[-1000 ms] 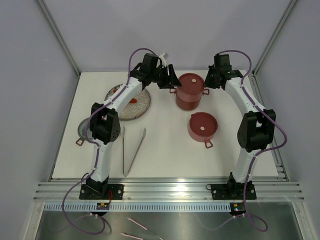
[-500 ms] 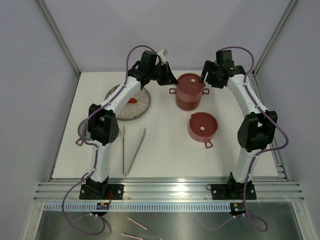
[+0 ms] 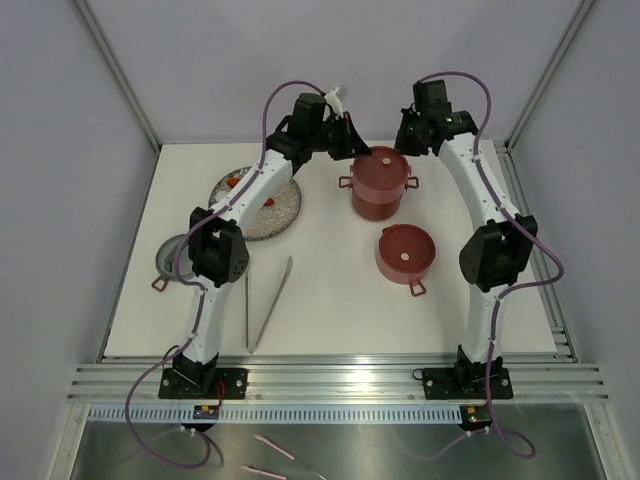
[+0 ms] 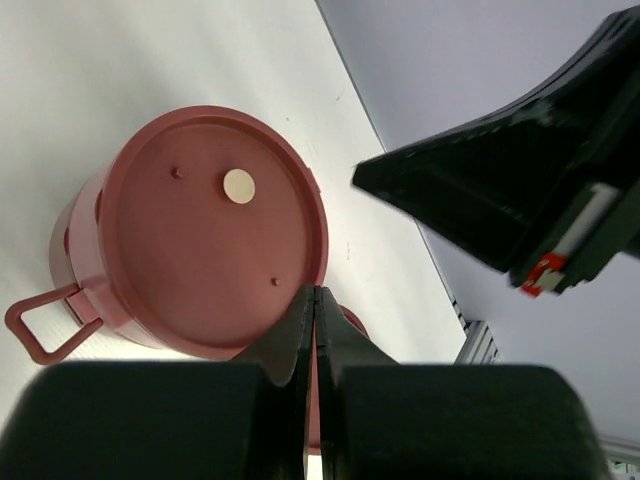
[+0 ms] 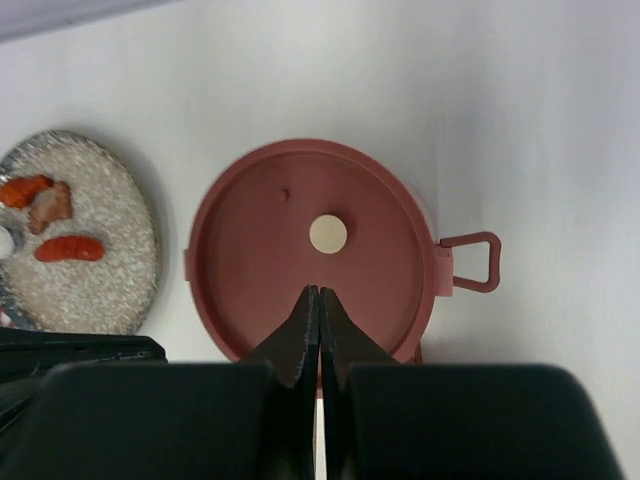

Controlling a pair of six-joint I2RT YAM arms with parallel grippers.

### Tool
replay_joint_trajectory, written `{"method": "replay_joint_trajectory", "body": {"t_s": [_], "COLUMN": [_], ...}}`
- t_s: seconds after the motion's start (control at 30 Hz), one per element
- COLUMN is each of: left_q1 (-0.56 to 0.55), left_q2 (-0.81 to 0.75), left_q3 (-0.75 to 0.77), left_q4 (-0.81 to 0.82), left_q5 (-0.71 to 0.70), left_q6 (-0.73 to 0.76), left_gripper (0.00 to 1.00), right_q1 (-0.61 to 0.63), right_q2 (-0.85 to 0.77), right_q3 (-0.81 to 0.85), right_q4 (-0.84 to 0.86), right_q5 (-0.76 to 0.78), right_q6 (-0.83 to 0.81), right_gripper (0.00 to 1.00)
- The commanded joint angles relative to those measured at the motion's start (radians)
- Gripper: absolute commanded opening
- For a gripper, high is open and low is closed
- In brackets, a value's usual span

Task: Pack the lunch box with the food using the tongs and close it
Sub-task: Place the packing box into the packing box, then move the packing box to the center of the board.

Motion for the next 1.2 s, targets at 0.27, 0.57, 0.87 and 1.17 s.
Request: {"method": "replay_joint_trajectory", "body": {"t_s": [0.27, 0.57, 0.87, 1.17], "left_q1": [-0.024, -0.026, -0.026, -0.024], "left_q2": [0.147, 0.118, 0.001, -0.112], "left_q3": [0.015, -0.091, -0.307, -0.401], "left_q4": [-0.022, -0.027, -0.019, -0.043], "left_q5": [-0.062, -0.057, -0.071, -0.103], "left_q6": [0.013, 0.027, 0.071, 0.106], "left_gripper": [0.00, 0.00, 0.00, 0.00], "right_q1": [0.019, 0.026, 0.065, 0.103], "right_q2": [0.132, 0.111, 0.053, -0.032], "right_q3": [-0.114, -0.186, -0.359, -0.465], "right_q4": [-0.111, -0.084, -0.049, -0.022], "right_q5": [0.037, 0.006, -0.055, -0.092], "right_q6": [-0.009, -0.020, -0.006, -0.001], "right_gripper": [0.00, 0.00, 0.00, 0.00]}}
